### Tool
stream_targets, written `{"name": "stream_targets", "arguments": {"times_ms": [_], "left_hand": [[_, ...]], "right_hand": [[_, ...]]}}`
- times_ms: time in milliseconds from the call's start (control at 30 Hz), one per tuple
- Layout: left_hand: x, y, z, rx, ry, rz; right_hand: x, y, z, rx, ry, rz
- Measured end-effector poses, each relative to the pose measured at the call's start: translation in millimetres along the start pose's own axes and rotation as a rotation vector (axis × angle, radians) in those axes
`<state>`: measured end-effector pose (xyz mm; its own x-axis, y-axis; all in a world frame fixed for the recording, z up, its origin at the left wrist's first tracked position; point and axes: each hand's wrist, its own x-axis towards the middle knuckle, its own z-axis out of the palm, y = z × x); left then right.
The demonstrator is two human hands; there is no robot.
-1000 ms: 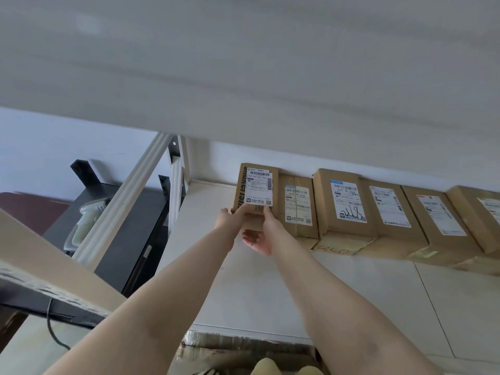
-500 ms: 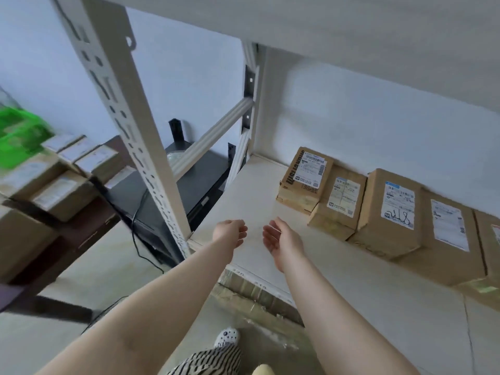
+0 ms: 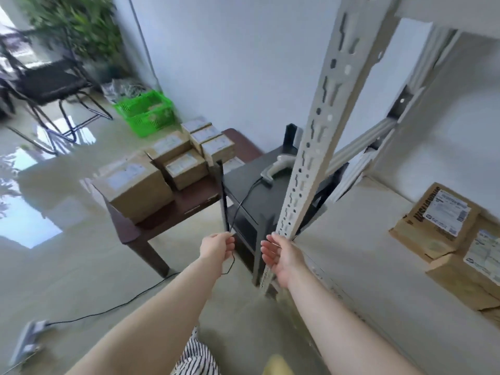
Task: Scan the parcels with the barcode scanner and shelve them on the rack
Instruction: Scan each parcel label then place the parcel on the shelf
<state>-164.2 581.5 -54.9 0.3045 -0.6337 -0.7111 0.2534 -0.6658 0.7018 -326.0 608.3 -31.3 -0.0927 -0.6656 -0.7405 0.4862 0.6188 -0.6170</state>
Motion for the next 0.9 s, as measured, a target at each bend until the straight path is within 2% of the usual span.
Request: {"name": "stream_targets", "arguments": {"times_ms": [167,433,567,733,900], "left_hand": [[55.8,57.3,-61.7,-0.035,0.01,0.041],[135.8,171.5,-137.0,0.064,-0.057,0.114],[178.6,214.6,-150.7,0.134,-0.066,0.179],[232.4,243.6,-142.1,0.164,-0.068,0.176],[272.1,259.5,-120.9,0.091,-0.054,0.064]], "right_hand": [[34.9,7.6,105.0,-0.045,-0.043,0.034],[89.3,11.8,265.2,-0.043,-0.106,0.082],[112.1,-0.4,308.8,-0.063,-0.108,0.071],[161.5,-21.8,345.7,-0.11,-0.059,0.074],[213.5,-45.0,376.4,-0.151,-0.019,0.111]]}}
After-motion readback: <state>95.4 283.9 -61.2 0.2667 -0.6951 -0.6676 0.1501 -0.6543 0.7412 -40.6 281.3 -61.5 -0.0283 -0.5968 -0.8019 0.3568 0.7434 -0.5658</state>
